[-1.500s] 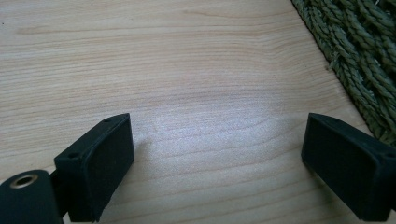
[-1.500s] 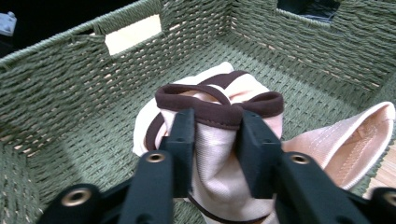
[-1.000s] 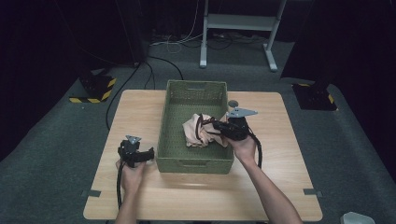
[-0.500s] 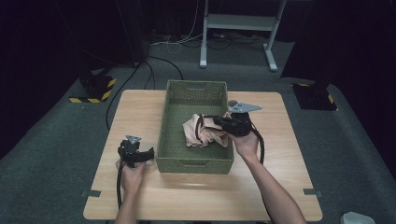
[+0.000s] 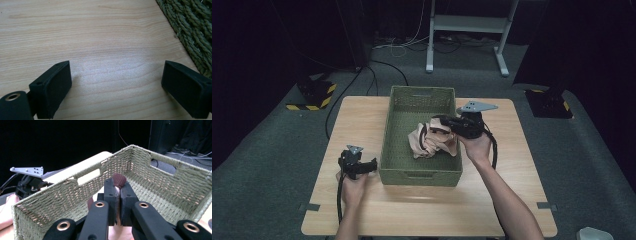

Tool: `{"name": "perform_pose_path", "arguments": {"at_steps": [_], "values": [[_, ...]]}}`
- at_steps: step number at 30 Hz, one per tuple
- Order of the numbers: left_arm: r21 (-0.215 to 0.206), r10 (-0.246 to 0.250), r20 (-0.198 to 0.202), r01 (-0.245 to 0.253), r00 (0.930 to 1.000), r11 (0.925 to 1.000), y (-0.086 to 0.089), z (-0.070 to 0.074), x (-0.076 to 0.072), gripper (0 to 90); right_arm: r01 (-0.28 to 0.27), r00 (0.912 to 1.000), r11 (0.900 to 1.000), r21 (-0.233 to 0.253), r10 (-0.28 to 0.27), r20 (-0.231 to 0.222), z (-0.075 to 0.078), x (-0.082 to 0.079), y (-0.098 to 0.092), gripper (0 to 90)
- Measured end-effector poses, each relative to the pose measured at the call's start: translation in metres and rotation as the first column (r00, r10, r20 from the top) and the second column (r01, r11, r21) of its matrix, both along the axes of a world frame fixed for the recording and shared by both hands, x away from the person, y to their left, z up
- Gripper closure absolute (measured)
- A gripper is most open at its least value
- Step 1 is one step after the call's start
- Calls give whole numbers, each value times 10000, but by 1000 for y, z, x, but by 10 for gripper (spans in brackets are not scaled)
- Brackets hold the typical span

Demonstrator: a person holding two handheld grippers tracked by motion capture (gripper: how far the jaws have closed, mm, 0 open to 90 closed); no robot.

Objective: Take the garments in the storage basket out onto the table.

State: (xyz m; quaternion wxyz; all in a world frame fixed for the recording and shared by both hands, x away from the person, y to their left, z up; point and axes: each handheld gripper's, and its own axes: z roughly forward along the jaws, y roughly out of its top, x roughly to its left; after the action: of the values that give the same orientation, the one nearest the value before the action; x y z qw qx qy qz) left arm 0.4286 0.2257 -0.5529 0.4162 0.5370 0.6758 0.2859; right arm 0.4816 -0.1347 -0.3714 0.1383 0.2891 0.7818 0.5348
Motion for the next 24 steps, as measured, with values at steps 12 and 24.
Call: {"name": "perform_pose_path", "arguments": {"at_steps": [12, 24], "values": [[-1, 5, 3, -5, 10000, 10000, 0, 0, 0, 93, -95, 9990, 9995, 317, 81, 446, 24, -3, -4, 861], [0, 2, 4, -2, 10000, 10000, 0, 0, 0, 93, -161, 9963, 9965, 824, 91, 851, 48, -7, -13, 861]]}}
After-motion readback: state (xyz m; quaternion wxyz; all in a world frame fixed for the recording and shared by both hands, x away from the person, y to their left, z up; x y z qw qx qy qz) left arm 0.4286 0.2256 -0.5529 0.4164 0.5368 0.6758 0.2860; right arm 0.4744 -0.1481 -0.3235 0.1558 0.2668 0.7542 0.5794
